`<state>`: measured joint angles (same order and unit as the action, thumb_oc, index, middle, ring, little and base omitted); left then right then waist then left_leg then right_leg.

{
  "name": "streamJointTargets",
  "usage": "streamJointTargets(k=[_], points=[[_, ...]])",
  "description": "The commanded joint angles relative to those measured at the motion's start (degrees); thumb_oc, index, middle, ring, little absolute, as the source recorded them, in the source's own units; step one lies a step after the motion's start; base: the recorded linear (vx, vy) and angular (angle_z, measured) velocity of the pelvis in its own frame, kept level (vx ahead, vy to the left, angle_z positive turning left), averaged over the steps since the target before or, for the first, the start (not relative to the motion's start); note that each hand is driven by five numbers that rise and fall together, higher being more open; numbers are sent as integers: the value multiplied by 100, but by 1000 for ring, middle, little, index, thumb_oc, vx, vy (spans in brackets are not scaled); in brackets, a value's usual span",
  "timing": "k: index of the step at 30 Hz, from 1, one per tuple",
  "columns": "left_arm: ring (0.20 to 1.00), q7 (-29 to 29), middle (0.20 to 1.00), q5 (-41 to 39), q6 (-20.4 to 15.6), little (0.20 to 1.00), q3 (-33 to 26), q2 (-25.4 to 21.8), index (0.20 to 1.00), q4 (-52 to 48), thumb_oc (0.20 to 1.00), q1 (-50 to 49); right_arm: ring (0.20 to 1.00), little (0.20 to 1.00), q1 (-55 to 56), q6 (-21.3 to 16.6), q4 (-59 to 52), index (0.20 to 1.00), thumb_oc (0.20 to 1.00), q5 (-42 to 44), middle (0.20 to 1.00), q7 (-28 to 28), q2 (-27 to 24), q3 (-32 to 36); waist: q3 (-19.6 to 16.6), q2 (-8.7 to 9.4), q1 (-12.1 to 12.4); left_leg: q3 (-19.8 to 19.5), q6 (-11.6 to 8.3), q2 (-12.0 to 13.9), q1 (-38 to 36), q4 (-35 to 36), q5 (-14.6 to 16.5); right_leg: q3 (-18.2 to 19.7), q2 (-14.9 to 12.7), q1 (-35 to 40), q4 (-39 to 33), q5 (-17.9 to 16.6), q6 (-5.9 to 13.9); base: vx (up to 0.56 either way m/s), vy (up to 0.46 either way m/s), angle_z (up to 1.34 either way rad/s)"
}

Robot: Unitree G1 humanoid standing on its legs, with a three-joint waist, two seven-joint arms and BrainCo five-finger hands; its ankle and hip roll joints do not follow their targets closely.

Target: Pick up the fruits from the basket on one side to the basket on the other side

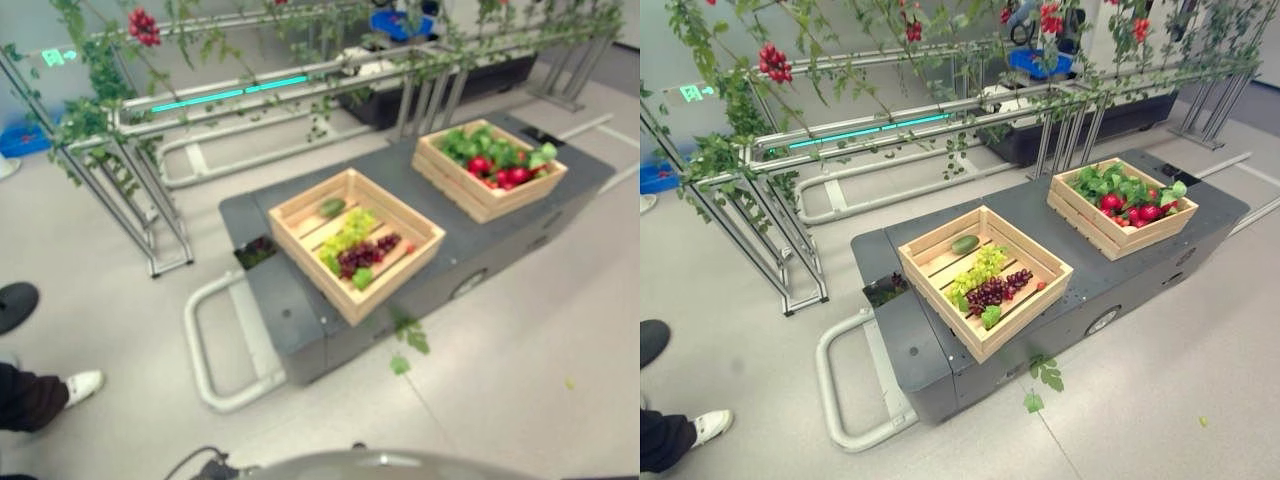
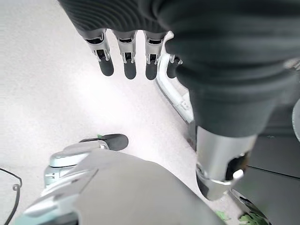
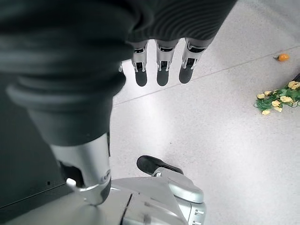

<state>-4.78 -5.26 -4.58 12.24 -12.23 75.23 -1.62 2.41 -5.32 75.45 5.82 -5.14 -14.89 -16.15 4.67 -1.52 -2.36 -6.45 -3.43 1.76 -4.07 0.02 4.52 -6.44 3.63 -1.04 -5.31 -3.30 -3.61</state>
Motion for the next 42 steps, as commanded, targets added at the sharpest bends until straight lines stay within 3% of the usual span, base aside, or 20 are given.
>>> streamJointTargets(k=[1, 4, 6, 8, 9, 10, 11, 13, 16, 21, 25, 30, 31, 33, 38, 39, 40, 41, 42], points=[[1000, -241, 1000, -102, -127, 1000, -178, 107, 1000, 222, 1000, 191, 1000, 1000, -280, -25, 210, 1000, 1000, 126, 1000, -192, -35, 16, 42, 289, -85, 156, 235, -490, 348, -66, -160, 199, -42, 124, 341, 543, 534, -76, -33, 9], [1000, -333, 1000, -340, -175, 1000, -323, 167, 1000, 198, 1000, 180, 1000, 1000, -298, -49, 159, 1000, 1000, 147, 1000, -253, -129, 79, 244, 320, -70, 208, 197, -670, 646, -875, 91, 201, -157, 89, 477, 537, 530, -56, -45, 9], [1000, -399, 1000, -576, -209, 1000, -444, 174, 1000, 212, 1000, 186, 1000, 1000, -358, -76, 141, 1000, 1000, 142, 1000, -313, -147, 65, 382, 391, 28, -70, 183, -782, 853, -1201, 160, 304, -144, 28, 605, 545, 508, -63, -70, -12], [1000, -408, 1000, -687, -211, 1000, -505, 178, 1000, 238, 1000, 179, 1000, 1000, -383, -89, 128, 1000, 1000, 155, 1000, -346, -151, 51, 406, 405, 43, -139, 197, -781, 960, -1130, 115, 360, -109, 5, 654, 579, 506, -18, -37, -29], [1000, -460, 1000, -801, -213, 1000, -615, 178, 1000, 275, 1000, 118, 1000, 1000, -372, -98, 92, 1000, 1000, 131, 1000, -411, -111, 42, 370, 409, 59, -148, 170, -509, 1123, -888, -118, 423, -49, 44, 689, 660, 515, 41, -21, -26], [1000, -461, 1000, -801, -213, 1000, -615, 177, 1000, 274, 1000, 115, 1000, 1000, -370, -98, 90, 1000, 1000, 131, 1000, -412, -110, 40, 368, 413, 61, -144, 169, -510, 1116, -879, -122, 427, -51, 45, 691, 665, 514, 117, -10, -28], [1000, -492, 1000, -876, -216, 1000, -661, 201, 1000, 303, 1000, 54, 1000, 1000, -351, -123, 33, 1000, 1000, 150, 1000, -450, -77, 29, 386, 424, 106, -114, 82, -242, 1479, -715, -527, 492, -9, 129, 720, 735, 504, 133, 6, -15], [1000, -522, 1000, -944, -230, 1000, -681, 206, 1000, 322, 1000, -3, 1000, 1000, -333, -147, -10, 1000, 1000, 140, 1000, -492, -40, -1, 473, 477, 165, -34, 30, -70, 1961, -596, -764, 579, 11, 252, 732, 801, 511, 189, 10, 2], [1000, -557, 1000, -1009, -270, 1000, -681, 203, 1000, 296, 1000, -89, 1000, 1000, -288, -187, -83, 1000, 1000, 135, 1000, -547, -10, -72, 622, 526, 275, 54, -36, 139, 2283, -496, -947, 764, 31, 477, 751, 899, 507, 143, 27, -12], [1000, -609, 1000, -1002, -301, 1000, -719, 208, 1000, 287, 1000, -258, 1000, 1000, -275, -232, -191, 1000, 1000, 192, 1000, -534, -81, -101, 606, 366, 389, 239, -194, 574, 2093, -49, -1339, 1051, 106, 892, 645, 1171, 504, 144, 110, -44], [1000, -632, 1000, -1031, -367, 1000, -787, 160, 1000, 254, 1000, -371, 1000, 1000, -206, -252, -249, 1000, 1000, 184, 1000, -486, -128, -104, 401, 238, 431, 27, -278, 679, 1752, 94, -1508, 1268, 42, 1072, 543, 1336, 533, 169, 221, -40], [1000, -656, 1000, -989, -416, 1000, -701, 36, 1000, 77, 1000, -253, 1000, 1000, -183, -242, -292, 1000, 1000, 276, 1000, -461, -112, -22, 333, 332, 411, 212, -241, 671, 1770, -103, -1432, 1316, -232, 1127, 566, 1371, 696, 112, 223, -26], [1000, -657, 1000, -916, -453, 1000, -667, -26, 1000, -24, 1000, -211, 1000, 1000, -141, -244, -318, 1000, 1000, 378, 1000, -422, -89, 75, 277, 391, 377, 354, -180, 561, 1808, -330, -1265, 1280, -451, 1152, 549, 1292, 837, 100, 185, 3], [1000, -652, 1000, -864, -479, 1000, -634, -151, 1000, -157, 1000, -132, 1000, 1000, -170, -263, -371, 1000, 1000, 505, 1000, -380, -98, 138, 229, 460, 371, 437, -88, 466, 1830, -454, -1099, 1362, -569, 997, 699, 1244, 936, 112, 251, 0], [1000, -665, 1000, -720, -511, 1000, -544, -423, 1000, -533, 1000, 8, 1000, 1000, -201, -297, -524, 1000, 1000, 636, 1000, -345, -58, 179, 151, 607, 361, 506, 82, 340, 1787, -538, -841, 1469, -577, 680, 1168, 1188, 1095, 70, 149, -12], [1000, -655, 1000, -698, -516, 1000, -527, -464, 1000, -663, 1000, 28, 1000, 1000, -201, -313, -579, 1000, 1000, 671, 1000, -343, -54, 191, 159, 623, 345, 531, 128, 309, 1724, -497, -809, 1423, -559, 569, 1322, 1106, 1139, 11, 188, -13], [1000, -684, 1000, -692, -549, 1000, -580, -577, 1000, -861, 1000, 52, 1000, 1000, -273, -329, -731, 1000, 1000, 720, 1000, -311, -73, 212, 277, 640, 335, 688, 178, 322, 1559, -414, -723, 1089, -671, 155, 1624, 722, 1296, -20, 121, -14], [1000, -684, 1000, -692, -547, 1000, -581, -576, 1000, -863, 1000, 52, 1000, 1000, -274, -327, -733, 1000, 1000, 720, 1000, -311, -74, 212, 275, 638, 337, 691, 178, 325, 1563, -414, -721, 1092, -668, 146, 1632, 724, 1296, -66, 164, -70], [1000, -676, 1000, -630, -579, 1000, -545, -600, 1000, -968, 1000, 85, 1000, 1000, -360, -355, -837, 1000, 1000, 720, 1000, -283, -53, 193, 340, 562, 316, 890, 128, 431, 1393, -330, -627, 554, -756, -234, 1350, 608, 1326, -18, 84, -104]])
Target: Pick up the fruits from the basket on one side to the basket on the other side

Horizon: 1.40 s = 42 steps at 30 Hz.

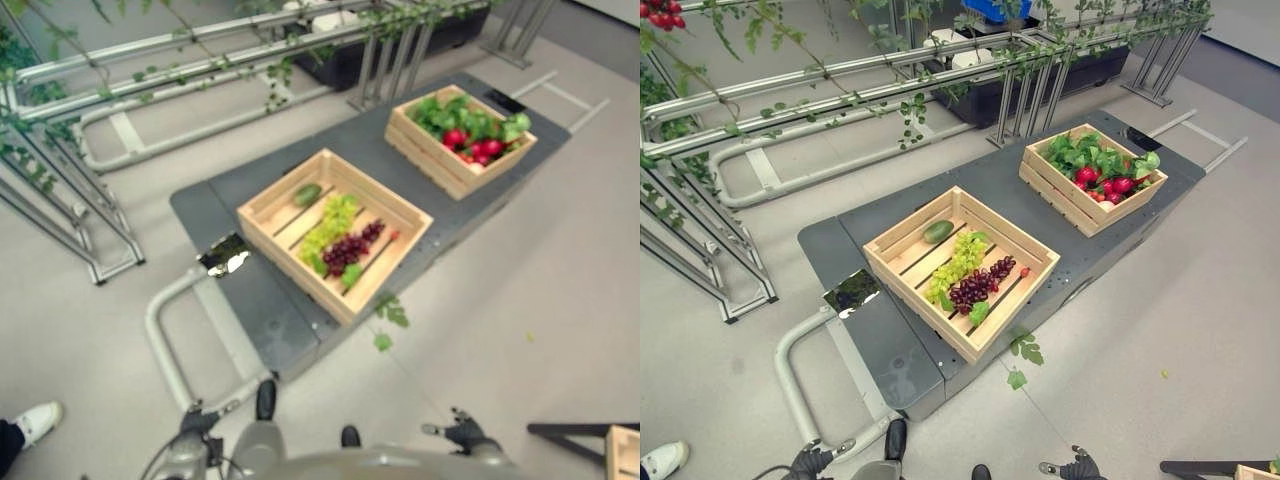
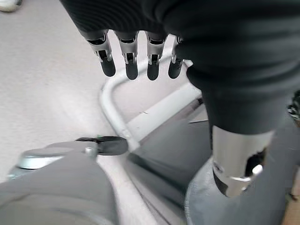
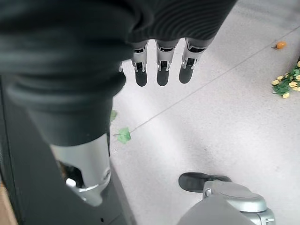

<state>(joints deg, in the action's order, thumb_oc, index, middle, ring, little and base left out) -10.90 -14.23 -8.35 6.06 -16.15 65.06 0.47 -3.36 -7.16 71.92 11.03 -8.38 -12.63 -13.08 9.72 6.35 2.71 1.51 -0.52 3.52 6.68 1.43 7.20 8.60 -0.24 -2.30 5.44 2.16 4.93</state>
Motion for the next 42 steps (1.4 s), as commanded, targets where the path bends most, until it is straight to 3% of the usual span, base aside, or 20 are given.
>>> streamJointTargets(k=[1, 2, 4, 5, 6, 11, 15, 20, 22, 27, 42], points=[[1000, -64, 1000, 268, -202, 1000, 73, -206, 1000, 49, 1000, -126, 1000, 1000, 219, -170, -486, 1000, 1000, 199, 1000, 41, -281, -115, -152, -227, -201, 86, -164, 252, 297, -467, -884, -961, -371, -83, 276, 77, 473, 71, 144, -171], [1000, -91, 1000, 241, -220, 1000, -18, -209, 1000, 53, 1000, -103, 1000, 1000, 178, -169, -480, 1000, 1000, 123, 1000, 62, -297, -164, -161, -162, -250, 261, -175, 151, -15, -270, -787, -1464, -415, -384, -341, -269, 389, 102, 58, -149], [1000, -89, 1000, 213, -233, 1000, -64, -186, 1000, 38, 1000, -125, 1000, 1000, 184, -165, -471, 1000, 1000, 90, 1000, 79, -309, -190, -133, -131, -260, 300, -177, 105, -159, -227, -717, -1653, -381, -385, -652, -458, 367, 171, 45, -131], [1000, -48, 1000, 117, -311, 1000, 9, -177, 1000, -141, 1000, -94, 1000, 1000, 240, -190, -483, 1000, 1000, 85, 1000, 72, -397, -138, -91, -183, -377, 176, -176, 53, -176, -311, -649, -1058, -488, -399, -673, -545, 427, 197, 21, -72], [1000, -42, 1000, 52, -295, 1000, 49, -142, 1000, -237, 1000, -73, 1000, 1000, 253, -190, -456, 1000, 1000, 98, 1000, 68, -400, -145, -114, -182, -389, 104, -153, 10, -171, -321, -657, -934, -370, -338, -723, -538, 348, 178, -2, 31], [1000, 192, 1000, -255, -310, 1000, 28, -92, 1000, -1141, 1000, -377, 1000, 1000, 467, -155, -542, 1000, 1000, 48, 1000, 146, -517, 7, -244, -258, -439, 49, -287, 93, -449, 60, -780, -1330, -304, 1, -1029, -550, 264, 121, -34, 46], [1000, 336, 1000, -531, -302, 1000, 17, -163, 1000, -1791, 1000, -528, 1000, 1000, 493, -145, -767, 1000, 1000, 72, 1000, 155, -663, 108, -243, -286, -478, 26, -361, 139, -375, 218, -913, -1404, -239, -67, -1044, -495, 267, 10, -35, 20], [1000, 550, 1000, -719, -299, 1000, -3, -323, 1000, -2689, 1000, -776, 1000, 1000, 628, -156, -1149, 1000, 1000, 88, 1000, 218, -821, 209, -170, -310, -497, -20, -386, 149, -246, 194, -959, -1409, -223, -136, -1044, -485, 265, -1, -23, 4], [1000, 573, 1000, -783, -318, 1000, 135, -309, 1000, -2687, 1000, -753, 1000, 1000, 25, -134, -788, 1000, 1000, 146, 1000, 141, -629, -60, -161, -339, -429, -40, -384, 155, -229, 203, -960, -1425, -226, -131, -1044, -463, 255, 35, 3, -6], [1000, 677, 1000, -1184, -255, 1000, 31, -322, 1000, -3392, 1000, -898, 1000, 1000, 343, -76, -720, 1000, 1000, -10, 1000, 133, -430, -17, -148, -464, -443, -50, -371, 132, -262, 224, -921, -1436, -255, -72, -1044, -392, 254, 28, 32, 8], [1000, 676, 1000, -884, -235, 1000, -504, -825, 1000, -5044, 1000, -1252, 1000, 1000, 573, -43, -795, 1000, 1000, -90, 1000, 251, -383, 36, -205, -461, -429, -17, -385, 172, -419, 316, -837, -1396, -239, 35, -1044, -295, 272, 3, 1, -1]])
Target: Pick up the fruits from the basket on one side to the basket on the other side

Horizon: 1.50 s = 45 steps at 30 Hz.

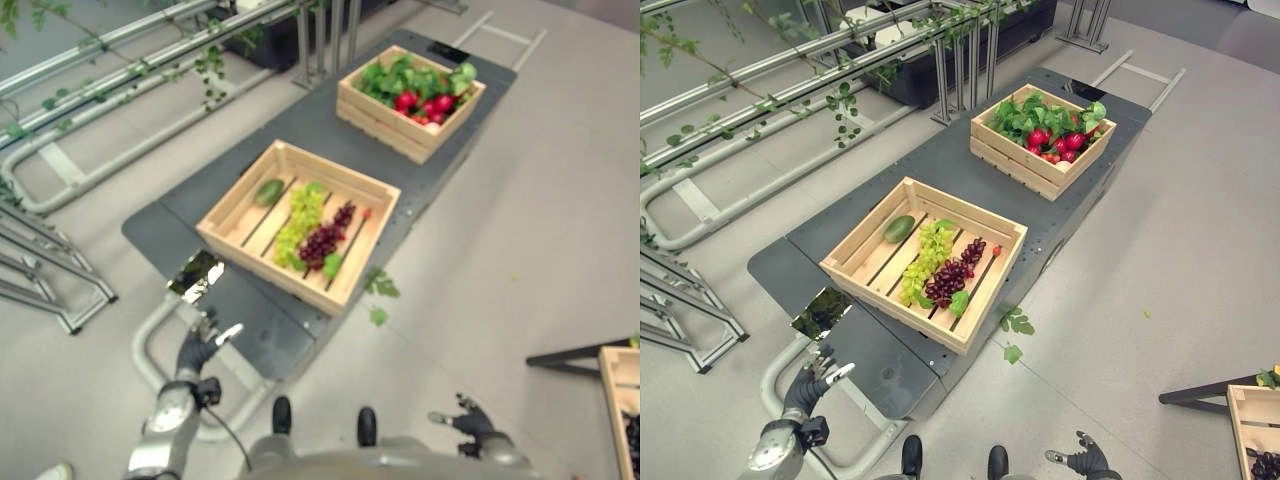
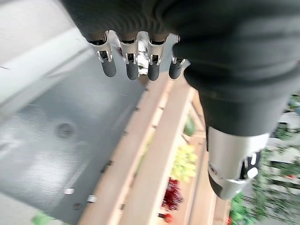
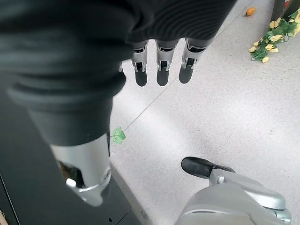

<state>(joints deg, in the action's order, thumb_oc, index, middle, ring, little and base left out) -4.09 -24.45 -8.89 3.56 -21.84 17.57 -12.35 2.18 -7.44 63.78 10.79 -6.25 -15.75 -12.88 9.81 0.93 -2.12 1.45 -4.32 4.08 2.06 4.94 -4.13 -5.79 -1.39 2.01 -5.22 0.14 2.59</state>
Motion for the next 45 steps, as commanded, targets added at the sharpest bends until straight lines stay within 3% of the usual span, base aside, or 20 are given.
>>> streamJointTargets(k=[1, 14, 20, 26, 33, 38, 45], points=[[1000, -5, 1000, 140, -174, 1000, -258, -257, 1000, -303, 1000, 24, 1000, 1000, 18, -15, 20, 1000, 1000, -65, 1000, 39, -69, 14, -212, 83, 54, -10, -4, 116, 41, -36, 298, 45, -125, -395, 22, -93, 506, 0, 0, 0], [1000, -12, 1000, 459, -158, 1000, -897, -1260, 1000, -1071, 1000, 543, 1000, 1000, 33, 41, 210, 1000, 1000, -81, 1000, 245, -105, 25, -162, 102, 55, 16, -18, 125, 65, -2, 288, 109, -124, -470, 22, -142, 538, -1, 0, 0], [1000, -67, 1000, 666, -136, 1000, -859, -1823, 1000, -875, 1000, 1178, 1000, 1000, -40, 64, 301, 1000, 1000, -60, 1000, 316, -122, -40, -95, 72, 42, 19, -21, 107, 135, -2, 258, 118, -141, -542, 22, -180, 551, -4, 0, -1], [1000, -79, 1000, 614, -78, 1000, -436, -2298, 1000, -239, 1000, 2142, 1000, 1000, -103, 78, 396, 1000, 1000, -35, 1000, 340, -135, -130, -27, 17, -15, 20, -28, 75, 201, 4, 225, 109, -168, -609, 22, -226, 563, -5, 1, 1], [1000, -118, 1000, 1005, 42, 1000, 574, -2833, 1000, 744, 1000, 3812, 1000, 1000, -220, 76, 462, 1000, 1000, 85, 1000, 333, -163, -294, 78, -5, -135, 56, -18, 60, 312, -17, 176, 171, -200, -742, 22, -307, 588, -25, 1, -1], [1000, -121, 1000, 1308, 117, 1000, 1497, -2797, 1000, 1417, 1000, 5041, 1000, 1000, -318, 62, 484, 1000, 1000, 214, 1000, 297, -179, -376, 259, 6, -188, 52, -16, 36, 462, -42, 110, 185, -229, -890, 22, -398, 596, -72, -3, 0], [1000, -174, 1000, 1599, 152, 1000, 2105, -2547, 1000, 1962, 1000, 5807, 1000, 1000, -332, -4, 435, 1000, 1000, 388, 1000, 236, -180, -444, 523, 94, -252, 72, -2, -8, 734, -91, 4, 230, -274, -1172, 22, -554, 599, -73, -3, -3]])
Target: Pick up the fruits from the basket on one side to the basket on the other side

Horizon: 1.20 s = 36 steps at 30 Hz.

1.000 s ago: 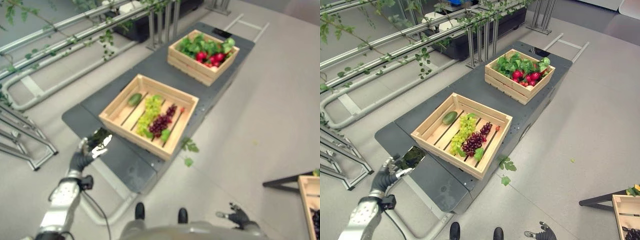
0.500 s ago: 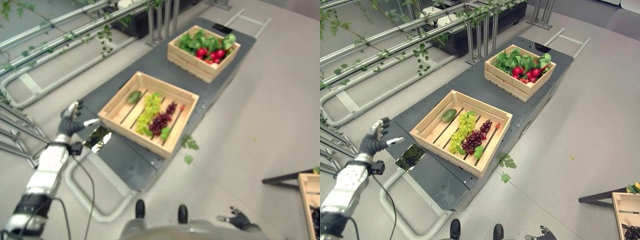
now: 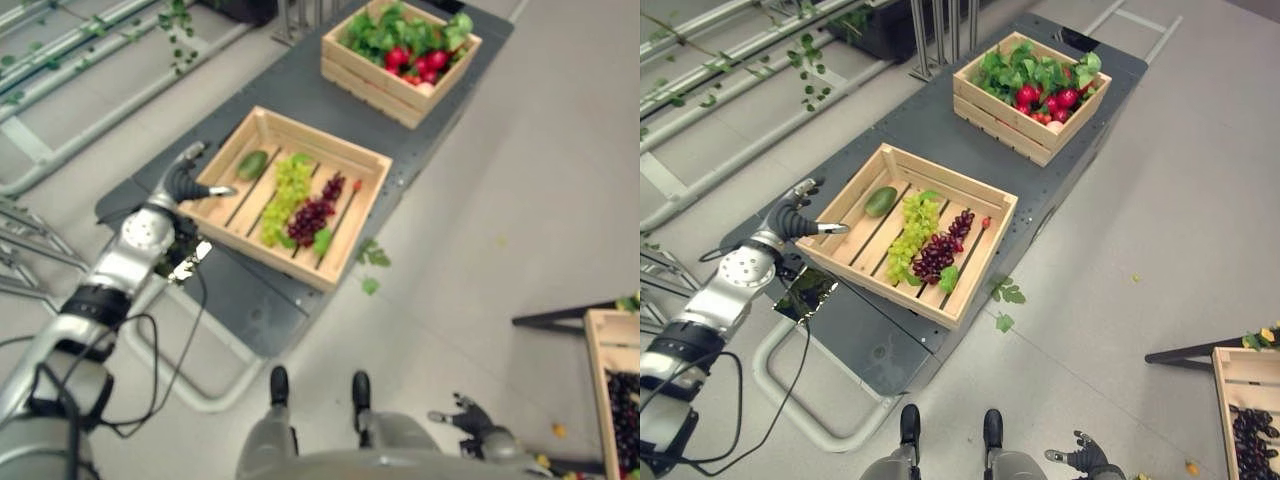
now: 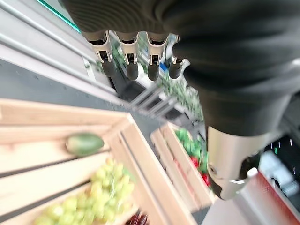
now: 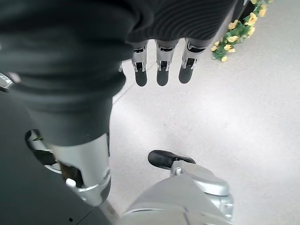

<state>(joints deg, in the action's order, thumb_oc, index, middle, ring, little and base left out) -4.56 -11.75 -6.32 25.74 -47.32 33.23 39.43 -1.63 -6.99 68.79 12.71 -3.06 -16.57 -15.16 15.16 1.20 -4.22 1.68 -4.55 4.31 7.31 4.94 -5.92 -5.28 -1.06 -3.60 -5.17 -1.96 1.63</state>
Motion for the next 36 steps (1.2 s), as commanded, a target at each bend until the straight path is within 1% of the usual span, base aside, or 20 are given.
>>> streamJointTargets(k=[1, 7, 10, 16, 18, 22, 28, 29, 36], points=[[1000, -136, 1000, 375, -95, 1000, -68, 32, 1000, 452, 1000, 682, 1000, 1000, 54, -52, -66, 1000, 1000, 209, 1000, -91, -96, -212, 6, 80, -45, 50, 25, -38, 246, -98, 172, 183, -312, -647, 17, -355, 693, -58, -2, -1], [1000, -240, 1000, 536, -41, 1000, 104, 247, 1000, 869, 1000, 948, 1000, 1000, 67, -84, -59, 1000, 1000, 271, 1000, -127, -102, -228, 90, 170, -72, 52, 37, -58, 500, -137, 112, 223, -338, -896, 35, -445, 693, -57, 6, 1], [1000, -297, 1000, 659, -10, 1000, 170, 348, 1000, 1296, 1000, 1055, 1000, 1000, 62, -111, -105, 1000, 1000, 305, 1000, -130, -106, -282, 159, 231, -105, 40, 46, -86, 707, -174, 64, 245, -344, -1093, 52, -507, 690, -55, 14, 0], [1000, -403, 1000, 678, 6, 1000, 255, 477, 1000, 1852, 1000, 1234, 1000, 1000, 59, -166, -235, 1000, 1000, 338, 1000, -176, -124, -359, 293, 281, -170, 67, 58, -128, 959, -202, 7, 301, -366, -1358, 56, -587, 698, -46, 21, -4], [1000, -448, 1000, 559, 12, 1000, 226, 579, 1000, 2161, 1000, 1324, 1000, 1000, 72, -196, -306, 1000, 1000, 339, 1000, -218, -129, -395, 389, 298, -206, 61, 70, -155, 1094, -207, -26, 355, -379, -1521, 60, -635, 705, -58, 32, -9], [1000, -489, 1000, 462, 27, 1000, 181, 676, 1000, 2419, 1000, 1368, 1000, 1000, 88, -234, -377, 1000, 1000, 350, 1000, -259, -132, -428, 471, 306, -238, 68, 79, -173, 1275, -232, -60, 418, -411, -1708, 65, -674, 707, -33, 29, -3], [1000, -540, 1000, 245, 22, 1000, 142, 703, 1000, 2805, 1000, 1533, 1000, 1000, 94, -284, -442, 1000, 1000, 384, 1000, -310, -168, -448, 560, 307, -289, 50, 89, -199, 1496, -248, -104, 469, -419, -1925, 69, -722, 707, -16, 12, -4], [1000, -567, 1000, 51, 37, 1000, 90, 740, 1000, 3009, 1000, 1618, 1000, 1000, 75, -287, -473, 1000, 1000, 399, 1000, -337, -178, -474, 598, 312, -309, 38, 93, -219, 1562, -242, -123, 484, -413, -1995, 67, -749, 702, -9, 3, -6], [1000, -633, 1000, -451, 28, 1000, 116, 774, 1000, 3494, 1000, 2125, 1000, 1000, -13, -366, -667, 1000, 1000, 521, 1000, -469, -252, -508, 721, 289, -388, -18, 95, -269, 1848, -236, -187, 535, -423, -2259, 63, -801, 709, -2, 1, -1]])
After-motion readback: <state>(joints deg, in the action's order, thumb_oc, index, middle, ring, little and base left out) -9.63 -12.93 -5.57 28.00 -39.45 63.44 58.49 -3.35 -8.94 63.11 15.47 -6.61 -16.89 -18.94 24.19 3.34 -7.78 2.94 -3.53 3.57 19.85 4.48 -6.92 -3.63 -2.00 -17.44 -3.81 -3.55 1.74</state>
